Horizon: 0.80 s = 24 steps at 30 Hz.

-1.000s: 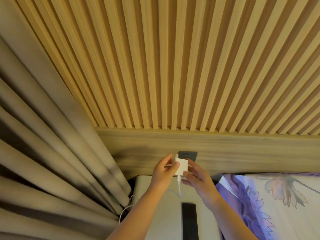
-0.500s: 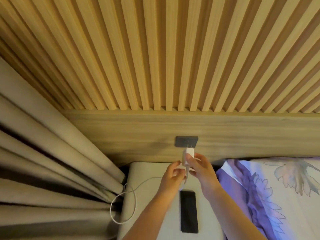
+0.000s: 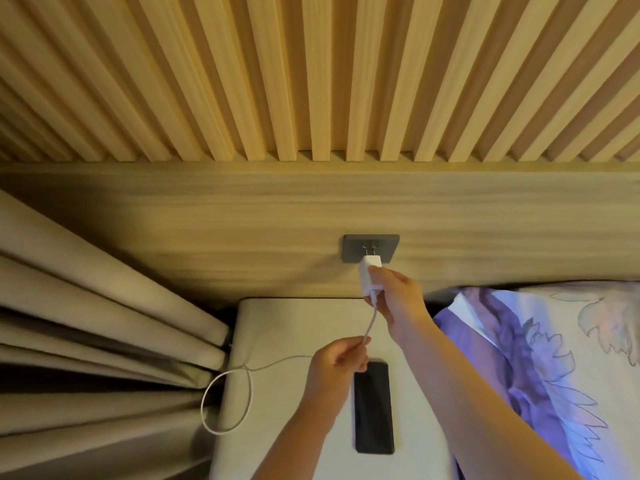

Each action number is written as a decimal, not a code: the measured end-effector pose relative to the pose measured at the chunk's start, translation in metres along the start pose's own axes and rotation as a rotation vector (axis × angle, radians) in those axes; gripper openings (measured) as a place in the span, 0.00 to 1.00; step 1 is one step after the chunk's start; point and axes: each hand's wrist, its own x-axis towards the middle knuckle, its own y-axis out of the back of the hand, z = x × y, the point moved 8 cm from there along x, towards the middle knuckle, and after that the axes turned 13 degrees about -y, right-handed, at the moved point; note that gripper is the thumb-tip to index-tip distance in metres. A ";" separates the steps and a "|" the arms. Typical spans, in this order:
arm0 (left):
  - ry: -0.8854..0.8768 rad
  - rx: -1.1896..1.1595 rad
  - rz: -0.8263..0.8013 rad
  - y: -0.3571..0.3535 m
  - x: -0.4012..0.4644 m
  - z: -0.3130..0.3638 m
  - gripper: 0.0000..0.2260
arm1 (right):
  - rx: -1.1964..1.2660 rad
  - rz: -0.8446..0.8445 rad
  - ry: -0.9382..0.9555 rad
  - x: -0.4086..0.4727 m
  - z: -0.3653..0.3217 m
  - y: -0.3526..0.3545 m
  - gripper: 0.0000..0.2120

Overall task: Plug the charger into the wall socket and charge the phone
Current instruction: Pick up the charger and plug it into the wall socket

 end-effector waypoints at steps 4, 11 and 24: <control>0.041 -0.085 0.081 0.003 -0.001 -0.008 0.06 | 0.048 -0.044 0.066 0.000 0.001 -0.002 0.03; 0.074 -0.130 0.121 0.006 0.006 -0.009 0.08 | 0.082 -0.026 0.160 -0.001 -0.003 0.000 0.12; 0.107 -0.149 0.044 0.005 0.008 -0.021 0.04 | 0.269 0.045 0.073 0.009 0.007 0.001 0.11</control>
